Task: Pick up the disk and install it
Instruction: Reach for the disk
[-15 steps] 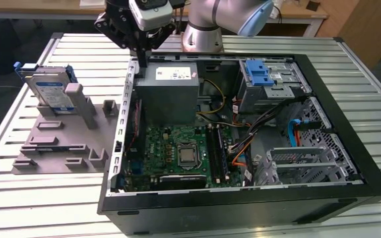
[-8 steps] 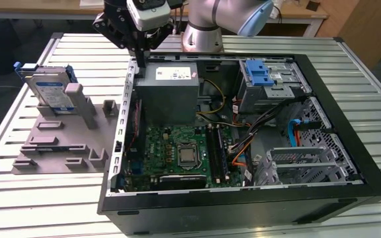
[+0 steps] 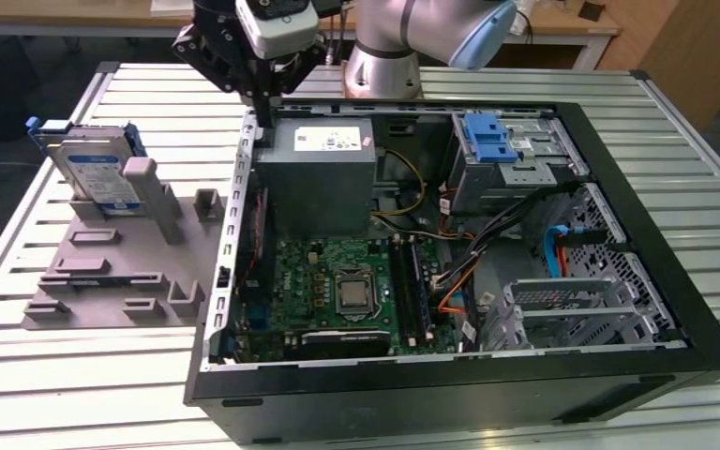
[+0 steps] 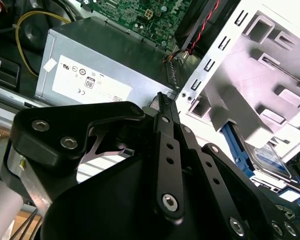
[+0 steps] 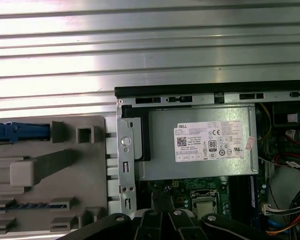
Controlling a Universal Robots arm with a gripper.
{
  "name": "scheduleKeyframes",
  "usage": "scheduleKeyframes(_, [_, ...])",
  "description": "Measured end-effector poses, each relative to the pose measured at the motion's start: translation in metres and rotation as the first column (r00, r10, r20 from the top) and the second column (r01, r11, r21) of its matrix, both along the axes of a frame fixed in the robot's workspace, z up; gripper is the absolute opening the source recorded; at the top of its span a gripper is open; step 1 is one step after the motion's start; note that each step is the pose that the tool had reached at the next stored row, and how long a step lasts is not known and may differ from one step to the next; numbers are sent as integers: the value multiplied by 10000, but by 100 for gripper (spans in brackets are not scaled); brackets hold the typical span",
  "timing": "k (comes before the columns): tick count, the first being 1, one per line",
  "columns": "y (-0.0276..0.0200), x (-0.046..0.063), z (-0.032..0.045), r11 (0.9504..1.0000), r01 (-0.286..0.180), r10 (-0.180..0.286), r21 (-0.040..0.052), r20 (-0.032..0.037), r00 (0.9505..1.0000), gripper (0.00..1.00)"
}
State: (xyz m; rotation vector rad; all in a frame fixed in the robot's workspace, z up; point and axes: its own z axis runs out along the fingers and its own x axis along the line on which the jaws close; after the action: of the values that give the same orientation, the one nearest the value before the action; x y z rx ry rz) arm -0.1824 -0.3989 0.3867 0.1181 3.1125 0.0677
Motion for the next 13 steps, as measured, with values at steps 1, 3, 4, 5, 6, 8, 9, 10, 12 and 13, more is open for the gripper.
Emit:
scheduleKeyframes(1, [0,-4,0,10000,0,0,0,0,10000,11])
scheduleKeyframes(3, [0,-12,-1,10000,-1,1,0,0,10000,11])
scheduleKeyframes(4, [0,-16,-2,10000,0,0,0,0,10000,11])
scheduleKeyframes(5, [0,-21,-2,10000,-1,1,-1,0,10000,11])
scheduleKeyframes(6, [0,-24,-2,10000,0,0,-1,0,10000,11])
scheduleKeyframes(8, [0,-32,-3,10000,-1,1,0,0,10000,11])
scheduleKeyframes(9, [0,-37,-4,10000,0,0,0,0,10000,11])
scheduleKeyframes(10, [0,-41,-4,10000,-1,1,0,0,10000,11])
scheduleKeyframes(12, [0,-49,-5,10000,0,0,0,0,10000,11])
scheduleKeyframes(13, [0,-53,-5,10000,0,0,0,0,10000,11])
